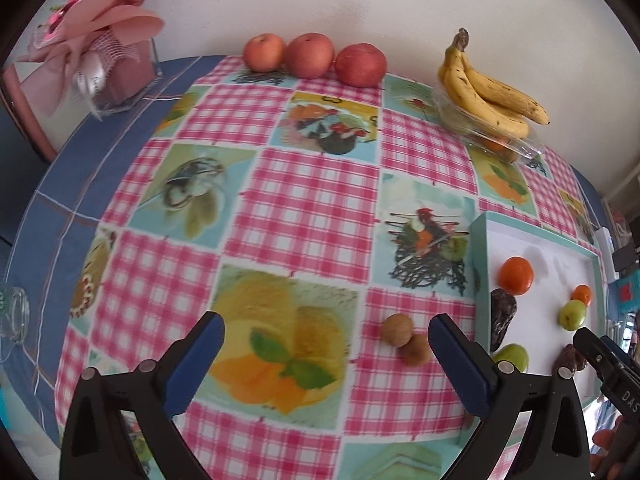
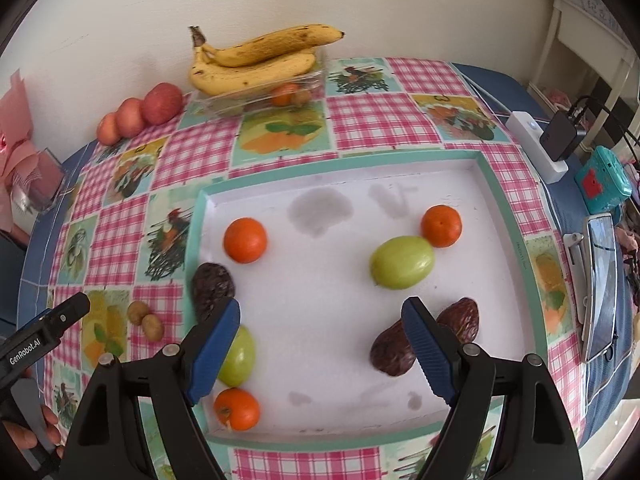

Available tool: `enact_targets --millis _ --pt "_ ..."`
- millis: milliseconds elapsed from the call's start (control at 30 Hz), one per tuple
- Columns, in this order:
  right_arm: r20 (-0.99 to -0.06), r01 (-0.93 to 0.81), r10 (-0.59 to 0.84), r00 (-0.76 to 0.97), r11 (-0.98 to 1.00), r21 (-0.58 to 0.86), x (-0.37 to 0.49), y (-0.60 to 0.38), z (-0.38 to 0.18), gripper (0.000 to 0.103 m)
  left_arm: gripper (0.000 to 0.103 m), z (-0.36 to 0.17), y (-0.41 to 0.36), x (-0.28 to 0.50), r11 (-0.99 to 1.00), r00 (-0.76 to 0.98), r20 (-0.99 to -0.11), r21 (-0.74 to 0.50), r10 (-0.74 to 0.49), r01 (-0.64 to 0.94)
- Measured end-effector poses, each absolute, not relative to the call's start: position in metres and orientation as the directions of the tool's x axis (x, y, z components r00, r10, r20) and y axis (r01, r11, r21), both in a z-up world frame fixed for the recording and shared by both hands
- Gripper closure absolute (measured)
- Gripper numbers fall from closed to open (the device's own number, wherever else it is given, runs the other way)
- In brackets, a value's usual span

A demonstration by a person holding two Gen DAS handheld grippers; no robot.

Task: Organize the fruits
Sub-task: 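Move both open tools back over the two small brown round fruits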

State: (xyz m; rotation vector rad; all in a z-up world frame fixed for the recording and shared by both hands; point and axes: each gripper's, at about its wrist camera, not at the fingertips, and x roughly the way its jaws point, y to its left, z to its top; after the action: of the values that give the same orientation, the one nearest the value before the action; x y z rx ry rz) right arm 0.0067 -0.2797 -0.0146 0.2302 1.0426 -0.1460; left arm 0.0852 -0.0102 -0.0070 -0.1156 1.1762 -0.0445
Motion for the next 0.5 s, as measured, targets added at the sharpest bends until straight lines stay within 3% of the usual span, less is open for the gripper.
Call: enact_targets --millis 500 --pt "-0.864 0.193 0.021 0.503 0.972 0.137 -0.022 -0.253 -0.012 0.019 0.0 0.002 0.008 0.055 0.991 0.395 -0.911 -0.133 -0.116 -0.016"
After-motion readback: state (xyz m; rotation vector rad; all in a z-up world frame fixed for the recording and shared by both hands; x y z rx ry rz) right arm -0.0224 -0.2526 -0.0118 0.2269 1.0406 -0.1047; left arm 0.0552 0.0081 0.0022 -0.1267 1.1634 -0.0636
